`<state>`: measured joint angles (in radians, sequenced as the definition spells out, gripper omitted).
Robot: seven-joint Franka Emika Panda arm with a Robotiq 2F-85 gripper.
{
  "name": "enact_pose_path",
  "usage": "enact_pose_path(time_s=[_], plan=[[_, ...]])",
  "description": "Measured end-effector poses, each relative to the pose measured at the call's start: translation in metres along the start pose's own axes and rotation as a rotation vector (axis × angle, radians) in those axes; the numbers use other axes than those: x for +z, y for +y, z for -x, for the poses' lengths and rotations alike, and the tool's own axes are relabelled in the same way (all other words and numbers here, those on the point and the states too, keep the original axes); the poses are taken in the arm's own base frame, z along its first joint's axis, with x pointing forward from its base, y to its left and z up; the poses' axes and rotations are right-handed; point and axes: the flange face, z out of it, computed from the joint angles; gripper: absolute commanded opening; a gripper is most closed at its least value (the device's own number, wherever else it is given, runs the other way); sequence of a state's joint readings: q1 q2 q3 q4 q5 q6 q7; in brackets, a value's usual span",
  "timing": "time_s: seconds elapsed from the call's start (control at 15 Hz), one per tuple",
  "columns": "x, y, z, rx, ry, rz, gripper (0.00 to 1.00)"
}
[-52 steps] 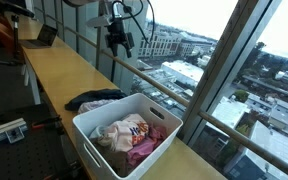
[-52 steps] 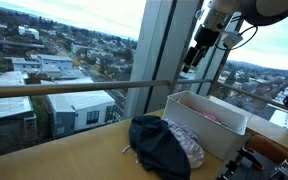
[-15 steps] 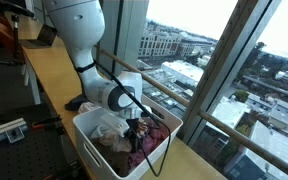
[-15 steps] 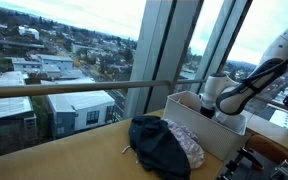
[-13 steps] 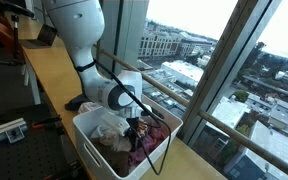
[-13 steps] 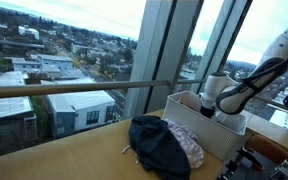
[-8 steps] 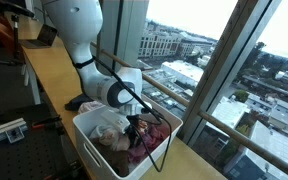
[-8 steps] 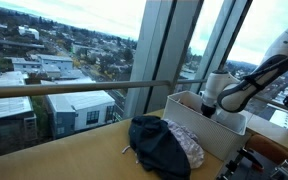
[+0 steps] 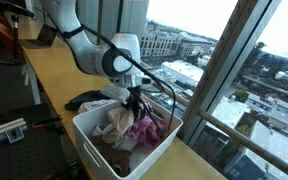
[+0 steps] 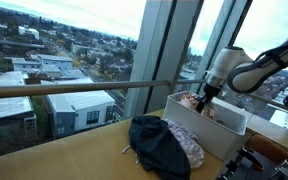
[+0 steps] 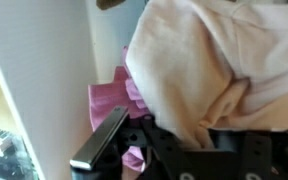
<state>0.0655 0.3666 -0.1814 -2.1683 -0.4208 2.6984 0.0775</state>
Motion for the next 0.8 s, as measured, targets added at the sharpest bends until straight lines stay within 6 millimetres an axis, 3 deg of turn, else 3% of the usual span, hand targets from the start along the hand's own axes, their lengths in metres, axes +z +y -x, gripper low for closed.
enact_pose_path(time_s=[0.47, 0.8], plan=[[-0.171, -0.014, -0.030, -0.027, 0.260, 0.009, 0.00], [-0.301, -0.055, -0.034, -0.085, 0.431, 0.009, 0.00]])
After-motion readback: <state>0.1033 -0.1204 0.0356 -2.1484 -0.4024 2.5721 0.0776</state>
